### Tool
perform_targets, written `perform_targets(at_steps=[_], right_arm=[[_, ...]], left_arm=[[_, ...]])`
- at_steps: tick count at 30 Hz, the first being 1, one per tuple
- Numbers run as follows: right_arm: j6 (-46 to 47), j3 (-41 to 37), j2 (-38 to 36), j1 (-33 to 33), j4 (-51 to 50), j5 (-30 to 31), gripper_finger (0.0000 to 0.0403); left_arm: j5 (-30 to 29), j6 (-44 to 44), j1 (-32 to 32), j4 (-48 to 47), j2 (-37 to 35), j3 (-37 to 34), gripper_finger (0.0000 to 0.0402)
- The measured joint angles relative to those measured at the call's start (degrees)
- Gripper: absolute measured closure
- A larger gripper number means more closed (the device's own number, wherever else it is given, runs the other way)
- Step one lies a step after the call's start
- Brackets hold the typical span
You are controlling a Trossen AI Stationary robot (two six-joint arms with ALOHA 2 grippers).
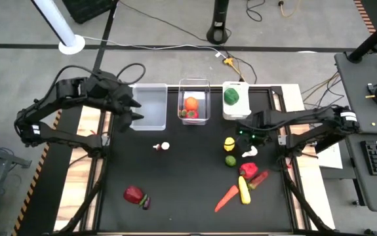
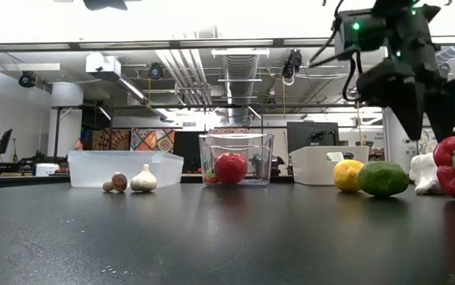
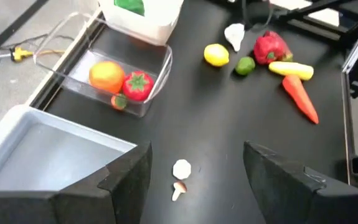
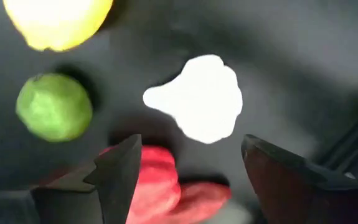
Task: Sort produce into baskets
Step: Put the big white garlic into the left transparent bin
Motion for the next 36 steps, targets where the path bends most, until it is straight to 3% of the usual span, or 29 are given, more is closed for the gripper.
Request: perform_targets(at_steps=[5, 11, 23, 32, 36], right_arm=[[0.5, -3.7, 0.0, 0.0, 5.0, 0.6, 0.0142], [0.7, -5.8, 0.0, 0.0, 7.0, 3.1, 0.018], [-0.7, -7.2, -0.1, 0.0, 7.3, 3.2, 0.0321], [-0.3, -3.7, -2.6, -0.2, 7.4, 3.8, 0.0324], [1.1, -1.2, -5.7, -0.2, 14.2, 4.7, 0.0328]], left_arm=[[0.0, -0.5, 0.0, 2.0, -0.6, 0.0, 0.0168], [-0.9, -0.5, 0.0, 2.7, -0.7, 0.0, 0.0168], [-3.1, -0.5, 0.0, 3.2, -0.6, 0.0, 0.0168], [-3.1, -0.5, 0.0, 3.5, -0.6, 0.0, 0.0168], [-2.9, -0.5, 0.0, 5.4, -0.6, 0.0, 0.0168]])
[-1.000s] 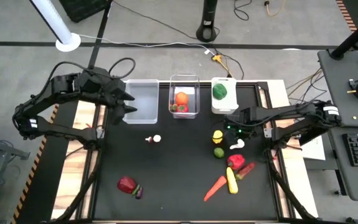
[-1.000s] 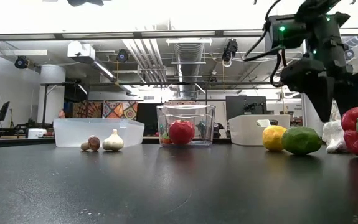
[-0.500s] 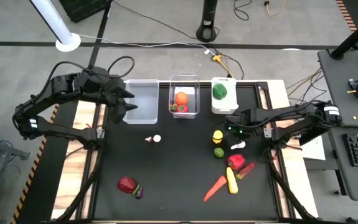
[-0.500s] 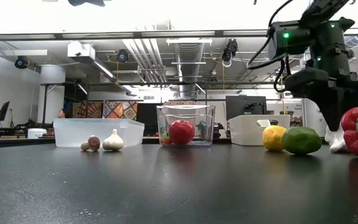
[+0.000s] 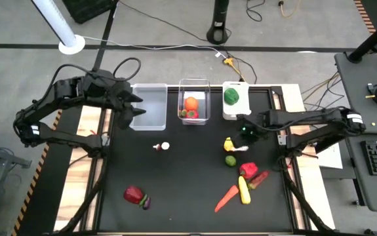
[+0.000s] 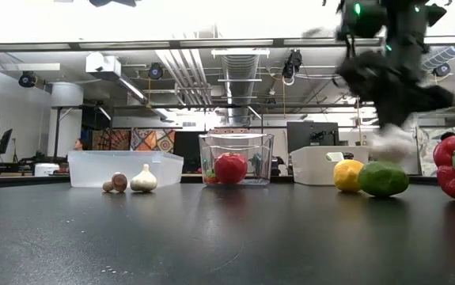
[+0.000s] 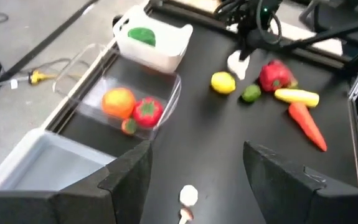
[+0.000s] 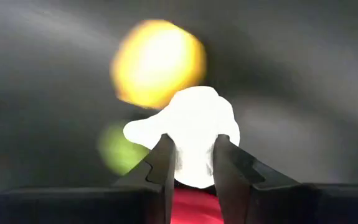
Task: Sort produce into baskets
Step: Put the big white garlic into the left transparent bin
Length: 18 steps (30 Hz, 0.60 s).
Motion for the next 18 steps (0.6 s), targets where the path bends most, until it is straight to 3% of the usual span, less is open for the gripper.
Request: perform_targets(at_steps=[7, 10, 18], right_arm=[[1.5, 0.4, -2.0, 0.0, 33.8, 4.4, 0.0327], [1.3, 0.3, 0.2, 0.0, 48.9, 7.2, 0.0327], [0.0, 0.1, 8.7, -0.4, 81.4, 8.1, 0.0326]], left_arm=[[4.7, 3.0, -1.5, 12.7, 0.3, -2.5, 0.0168], [6.5, 3.6, -3.2, 20.4, 0.8, -5.3, 0.0168], [6.2, 6.9, -9.1, 38.4, 3.4, -11.0, 0.0168]])
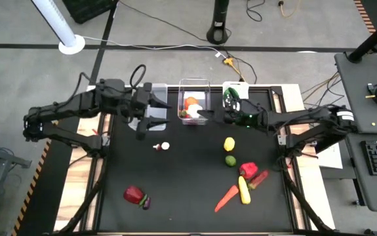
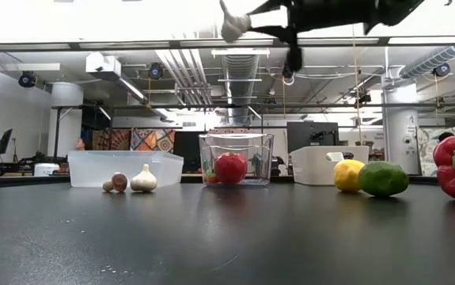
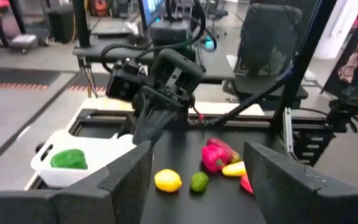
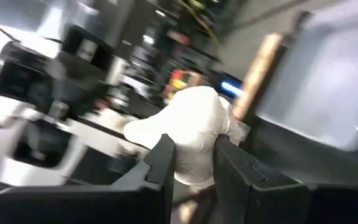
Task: Sort produce into baskets
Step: Put the big white garlic into the left transparent bin
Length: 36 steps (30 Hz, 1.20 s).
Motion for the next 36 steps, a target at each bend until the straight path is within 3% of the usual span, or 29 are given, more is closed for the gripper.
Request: perform_targets(at_steps=[9, 22, 31, 36], right_arm=[[4.7, 0.0, 9.3, -0.1, 24.2, -0.6, 0.0326], [6.6, 1.1, 14.7, -0.2, 32.5, -0.7, 0.0325], [6.3, 1.1, 14.6, -0.2, 32.6, -1.3, 0.0322], [6.3, 1.2, 14.5, -0.2, 33.2, -2.0, 0.0322]], left_arm=[[-1.7, 2.0, 0.1, 8.3, 3.4, -1.3, 0.0168], [-5.6, 4.1, 0.1, 12.1, 9.1, -0.8, 0.0174], [-12.0, 5.4, 0.1, 11.9, 9.1, -0.8, 0.0303], [-12.1, 5.4, 0.1, 13.4, 8.8, -0.9, 0.0331]])
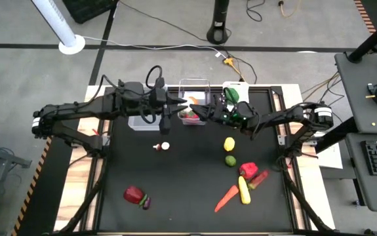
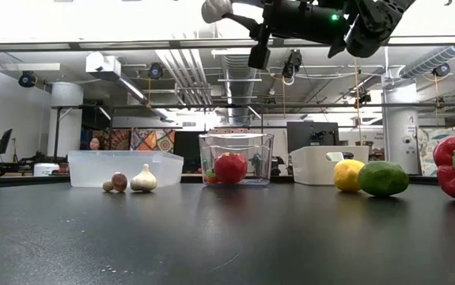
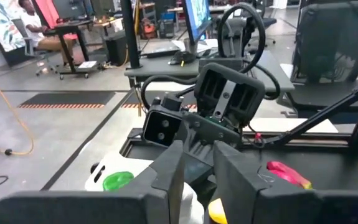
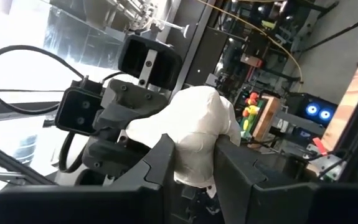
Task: Sort produce into baskets
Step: Put the big white garlic into the left transparent bin
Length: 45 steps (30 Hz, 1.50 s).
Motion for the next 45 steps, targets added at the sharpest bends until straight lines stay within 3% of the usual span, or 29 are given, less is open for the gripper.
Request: perform_targets(at_steps=[4, 12, 16, 20, 26, 28, 38, 45], right_arm=[[0.0, 0.2, -0.2, 0.1, 0.6, -1.0, 0.0319], [0.0, 0.2, -0.3, 0.1, 0.5, -1.9, 0.0321], [0.1, 0.2, -0.3, 0.1, 0.4, -1.8, 0.0319], [0.0, 0.2, -0.3, 0.1, 0.2, -1.8, 0.0321], [0.2, 0.3, -0.2, 0.1, 0.1, -1.6, 0.0309], [0.7, 0.3, -0.2, 0.0, 0.1, -1.6, 0.03], [2.6, 0.3, -0.2, -0.5, -0.7, -1.7, 0.0227], [3.7, 0.3, -0.7, -1.6, -5.7, -2.0, 0.0187]], left_arm=[[-0.4, 0.3, 0.0, -0.5, -0.8, -0.1, 0.031], [-0.6, 2.1, 0.0, -1.0, -1.1, -0.1, 0.0212], [-0.5, 3.9, 0.0, -1.0, 0.1, -0.1, 0.0198], [-0.2, 4.8, 0.0, -0.9, 0.9, -0.1, 0.0234], [-0.2, 5.1, 0.0, -0.8, 0.9, -0.1, 0.036], [0.1, 4.7, 0.3, -0.9, 0.7, -0.1, 0.0383], [-0.2, 2.8, 1.2, -2.6, 0.4, 0.0, 0.0387], [-0.3, 2.8, 6.0, -11.7, -1.0, -0.1, 0.0389]])
